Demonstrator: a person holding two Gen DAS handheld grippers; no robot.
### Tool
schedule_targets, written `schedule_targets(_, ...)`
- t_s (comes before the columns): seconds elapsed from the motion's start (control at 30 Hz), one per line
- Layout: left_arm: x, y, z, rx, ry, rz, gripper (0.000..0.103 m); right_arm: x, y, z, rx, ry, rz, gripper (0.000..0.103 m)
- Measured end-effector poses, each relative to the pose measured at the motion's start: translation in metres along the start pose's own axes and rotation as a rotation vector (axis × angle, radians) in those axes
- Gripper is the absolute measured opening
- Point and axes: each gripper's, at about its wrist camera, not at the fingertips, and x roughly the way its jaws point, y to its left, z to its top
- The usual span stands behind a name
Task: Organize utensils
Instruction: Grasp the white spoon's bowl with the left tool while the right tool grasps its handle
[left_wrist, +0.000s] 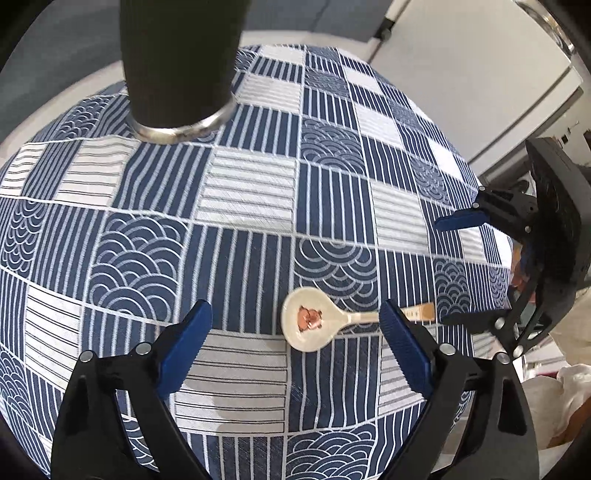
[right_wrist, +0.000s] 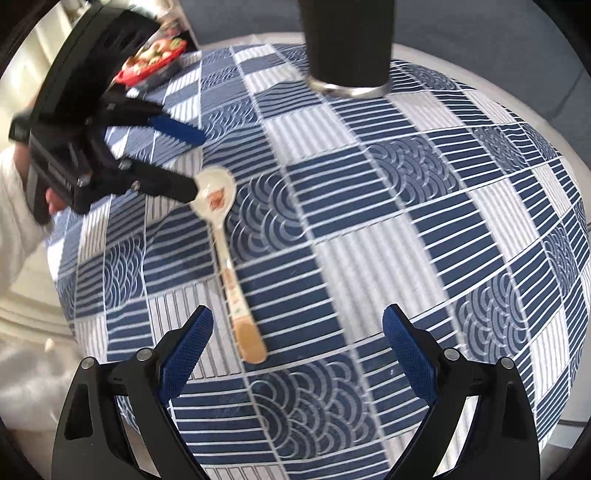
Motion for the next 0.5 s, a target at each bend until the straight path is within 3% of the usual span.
schedule_targets(0.17,0.009,-0.006,0.0,0.005,0.031,-0.015,0.084,0.011,0.016,-0.008,-0.014,-0.019,-0.017,0.088)
schedule_targets(0.23,0.011,-0.008,0.0,0.01,0.037,-0.014,0.075,0.015,0.021,-0.009,-0.024,-0.03,-0.035,0.087)
schedule_targets(0.3,0.014,-0.009,0.0,0.007,0.056,-0.015,0.063,0.017,0.02,-0.008,-0.022,-0.034,-0.035,0.08)
schedule_targets(0.4,0.02,-0.013,-0.002,0.018,0.085,-0.006,0.045,0.016,0.021,-0.006,-0.032,-0.051,-0.038,0.067)
schedule_targets(0.43,0.02,-0.014,-0.002,0.019,0.082,0.002,0.041,0.015,0.022,-0.005,-0.051,-0.055,-0.044,0.054)
schedule_targets(0.47,0.021,-0.013,-0.002,0.009,0.087,-0.003,0.017,0.014,0.023,-0.005,-0.064,-0.057,-0.047,0.042)
schedule_targets(0.5,0.023,-0.01,-0.002,-0.025,0.101,-0.029,0.008,0.014,0.025,-0.005,-0.078,-0.058,-0.045,0.034)
